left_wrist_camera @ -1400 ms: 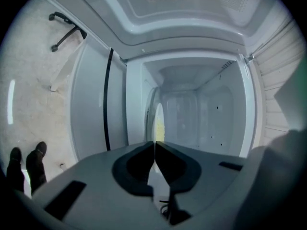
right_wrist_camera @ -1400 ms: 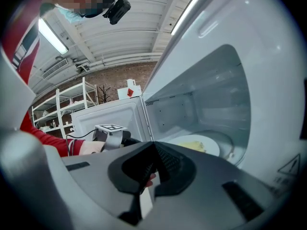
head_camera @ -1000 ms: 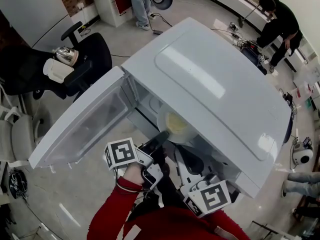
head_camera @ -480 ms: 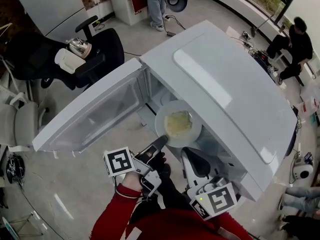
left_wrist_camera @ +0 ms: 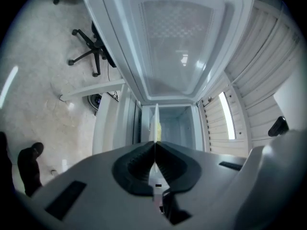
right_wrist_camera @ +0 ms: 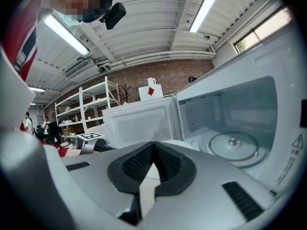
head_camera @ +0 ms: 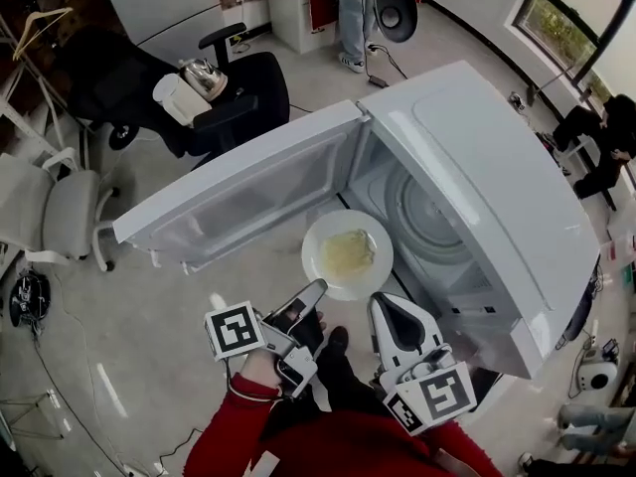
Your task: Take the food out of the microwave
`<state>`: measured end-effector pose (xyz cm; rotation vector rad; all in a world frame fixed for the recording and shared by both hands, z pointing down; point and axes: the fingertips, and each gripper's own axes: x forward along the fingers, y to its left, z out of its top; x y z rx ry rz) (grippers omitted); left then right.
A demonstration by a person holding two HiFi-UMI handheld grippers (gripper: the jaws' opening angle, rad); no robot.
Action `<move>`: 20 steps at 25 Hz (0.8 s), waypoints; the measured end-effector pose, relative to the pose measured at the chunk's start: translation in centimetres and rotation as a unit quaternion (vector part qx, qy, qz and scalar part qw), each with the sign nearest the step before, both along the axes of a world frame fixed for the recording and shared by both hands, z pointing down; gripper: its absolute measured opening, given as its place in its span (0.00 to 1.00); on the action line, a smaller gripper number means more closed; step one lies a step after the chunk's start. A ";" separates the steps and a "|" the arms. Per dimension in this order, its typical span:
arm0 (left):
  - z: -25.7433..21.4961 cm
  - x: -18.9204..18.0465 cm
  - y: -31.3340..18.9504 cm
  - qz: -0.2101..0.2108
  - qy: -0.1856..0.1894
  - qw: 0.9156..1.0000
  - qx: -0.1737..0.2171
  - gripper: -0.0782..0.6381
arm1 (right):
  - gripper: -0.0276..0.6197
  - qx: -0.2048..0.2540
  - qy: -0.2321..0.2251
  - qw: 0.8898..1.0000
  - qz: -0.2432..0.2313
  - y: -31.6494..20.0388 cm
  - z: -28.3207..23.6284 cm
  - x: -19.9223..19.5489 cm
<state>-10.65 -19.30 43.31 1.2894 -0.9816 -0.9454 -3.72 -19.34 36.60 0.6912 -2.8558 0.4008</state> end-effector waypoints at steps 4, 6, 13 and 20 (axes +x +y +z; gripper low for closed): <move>0.2 -1.3 3.7 -0.027 0.007 1.000 -0.005 0.13 | 0.06 0.001 0.001 1.000 -0.020 2.5 0.1 -1.1; 0.4 -2.1 5.4 -0.044 0.009 0.999 -0.007 0.13 | 0.06 0.001 0.001 0.999 -0.032 3.5 0.3 -1.9; 0.5 -5.8 12.3 -0.123 0.012 0.992 -0.012 0.13 | 0.06 0.002 0.001 0.996 -0.093 7.4 0.8 -5.4; 0.4 -9.3 19.7 -0.187 0.012 0.982 -0.018 0.13 | 0.06 0.004 0.003 0.989 -0.147 12.7 0.7 -9.1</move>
